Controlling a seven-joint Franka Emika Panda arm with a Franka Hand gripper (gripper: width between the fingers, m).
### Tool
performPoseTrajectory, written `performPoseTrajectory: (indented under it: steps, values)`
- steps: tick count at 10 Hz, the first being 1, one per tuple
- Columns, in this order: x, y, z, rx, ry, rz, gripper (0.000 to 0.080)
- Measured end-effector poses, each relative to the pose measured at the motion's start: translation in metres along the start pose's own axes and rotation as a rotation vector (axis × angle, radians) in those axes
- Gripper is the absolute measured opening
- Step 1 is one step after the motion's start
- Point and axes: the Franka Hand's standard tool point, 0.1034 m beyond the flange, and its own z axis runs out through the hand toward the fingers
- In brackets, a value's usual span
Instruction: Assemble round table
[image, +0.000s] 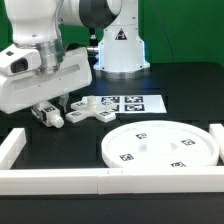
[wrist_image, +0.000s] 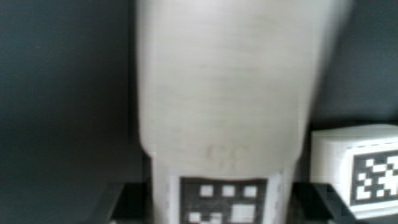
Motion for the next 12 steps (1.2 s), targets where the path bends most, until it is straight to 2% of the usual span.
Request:
performPoseTrajectory:
  steps: [2, 3, 4, 6, 7, 8, 11, 12]
  values:
    - [0.001, 0.000, -0.001, -0.002, 0.000, -0.006, 0.0311]
    - [0.007, -0.001, -0.006, -0.010, 0.005, -0.025, 0.0311]
    - [0.016, -0.002, -0.015, -0.027, 0.006, -0.079, 0.0311]
    - [0.042, -0.016, -0.039, -0.053, 0.005, -0.180, 0.0312]
    - [0.058, -0.027, -0.050, -0.081, -0.005, -0.295, 0.0312]
    - [0.069, -0.039, -0.053, -0.113, -0.004, -0.442, 0.0314]
    - [0.064, -0.038, -0.050, -0.109, -0.021, -0.638, 0.0314]
    - [0.068, -0.042, -0.049, -0.121, -0.022, -0.688, 0.0314]
